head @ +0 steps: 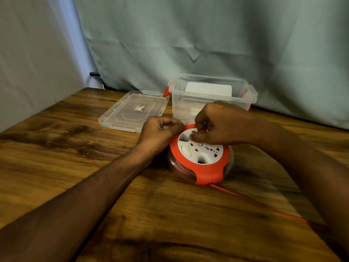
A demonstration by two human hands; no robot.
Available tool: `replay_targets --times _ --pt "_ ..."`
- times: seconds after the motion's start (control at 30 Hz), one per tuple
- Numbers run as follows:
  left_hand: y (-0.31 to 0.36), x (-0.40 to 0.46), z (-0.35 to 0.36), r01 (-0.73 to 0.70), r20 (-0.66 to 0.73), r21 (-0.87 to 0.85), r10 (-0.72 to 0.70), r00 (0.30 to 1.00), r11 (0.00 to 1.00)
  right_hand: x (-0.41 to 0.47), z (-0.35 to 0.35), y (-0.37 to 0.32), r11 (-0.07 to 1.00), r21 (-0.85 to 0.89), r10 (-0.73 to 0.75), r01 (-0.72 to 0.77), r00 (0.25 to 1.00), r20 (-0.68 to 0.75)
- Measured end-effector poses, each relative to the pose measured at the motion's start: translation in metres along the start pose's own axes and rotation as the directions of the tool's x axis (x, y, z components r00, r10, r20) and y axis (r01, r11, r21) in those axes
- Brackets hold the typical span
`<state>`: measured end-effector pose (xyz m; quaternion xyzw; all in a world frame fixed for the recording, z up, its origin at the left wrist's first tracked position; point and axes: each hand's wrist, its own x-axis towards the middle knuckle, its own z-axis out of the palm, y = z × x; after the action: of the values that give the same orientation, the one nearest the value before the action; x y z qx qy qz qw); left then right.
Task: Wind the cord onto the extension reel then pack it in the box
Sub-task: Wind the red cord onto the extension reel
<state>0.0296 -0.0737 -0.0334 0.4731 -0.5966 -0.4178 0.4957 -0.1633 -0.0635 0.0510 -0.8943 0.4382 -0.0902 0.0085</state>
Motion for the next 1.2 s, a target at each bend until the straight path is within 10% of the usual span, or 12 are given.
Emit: replay_targets --times 0.17,1.2 --pt "0.001 -0.002 -0.002 -0.015 0.006 0.009 0.015 1.000 1.000 -0.007 -0.006 -0.002 0.919 0.382 -0.195 0.098 0.955 0.225" --pt "0.002 -0.001 -0.001 -0.016 -0.009 -0.015 0.015 1.000 1.000 0.000 0.012 -0.008 0.971 -0.237 -0.007 -0.024 0.992 -0.127"
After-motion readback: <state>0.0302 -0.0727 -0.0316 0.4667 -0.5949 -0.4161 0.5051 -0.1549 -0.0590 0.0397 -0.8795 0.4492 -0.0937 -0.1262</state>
